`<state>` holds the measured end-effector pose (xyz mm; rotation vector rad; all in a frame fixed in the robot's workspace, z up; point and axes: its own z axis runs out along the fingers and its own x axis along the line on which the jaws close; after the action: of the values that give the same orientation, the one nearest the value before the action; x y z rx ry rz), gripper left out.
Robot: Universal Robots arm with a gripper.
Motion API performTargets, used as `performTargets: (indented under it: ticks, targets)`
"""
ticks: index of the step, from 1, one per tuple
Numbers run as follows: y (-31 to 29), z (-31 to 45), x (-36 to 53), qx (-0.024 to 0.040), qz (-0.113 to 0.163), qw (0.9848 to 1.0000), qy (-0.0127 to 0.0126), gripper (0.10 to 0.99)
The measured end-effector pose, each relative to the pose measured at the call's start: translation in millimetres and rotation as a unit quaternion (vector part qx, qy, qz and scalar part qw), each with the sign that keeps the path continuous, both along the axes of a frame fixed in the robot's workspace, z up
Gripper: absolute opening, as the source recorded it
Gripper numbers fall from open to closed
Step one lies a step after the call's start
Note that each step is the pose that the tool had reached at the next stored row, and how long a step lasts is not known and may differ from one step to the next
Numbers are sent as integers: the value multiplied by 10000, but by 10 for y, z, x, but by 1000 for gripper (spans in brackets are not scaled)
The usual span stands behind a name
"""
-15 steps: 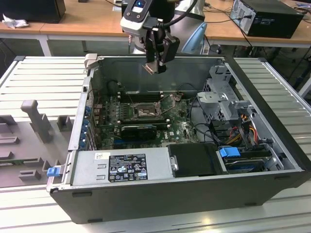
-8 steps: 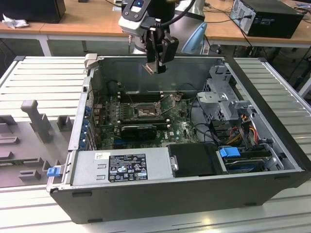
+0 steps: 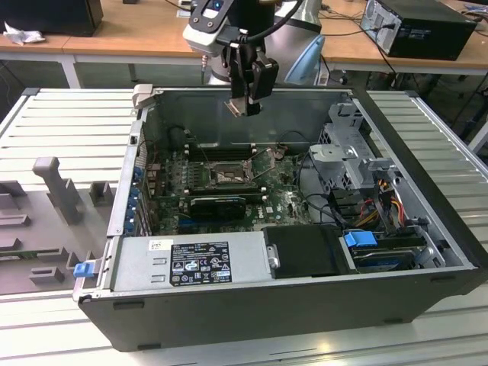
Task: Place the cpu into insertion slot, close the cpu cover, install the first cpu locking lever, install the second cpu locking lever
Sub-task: 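Place the cpu into insertion slot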
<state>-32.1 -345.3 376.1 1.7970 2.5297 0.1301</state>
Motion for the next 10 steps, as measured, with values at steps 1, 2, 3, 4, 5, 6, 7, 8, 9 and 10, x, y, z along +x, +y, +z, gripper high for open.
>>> performTargets:
  ticks: [1,2,3,4,5,6,7,8,9,10]
  targets:
    - [0,0,0,0,-31,10000,0,525]
    - [0,0,0,0,-67,10000,0,525]
    - [0,0,0,0,-93,10000,0,525]
    - [0,0,0,0,-132,9999,0,525]
    - [0,0,0,0,-162,9999,0,525]
    - [0,0,0,0,-205,9998,0,525]
    - [0,0,0,0,-256,9997,0,525]
    - [0,0,0,0,-306,9995,0,525]
    - [0,0,0,0,-360,9994,0,525]
    - [0,0,0,0,-400,9992,0,525]
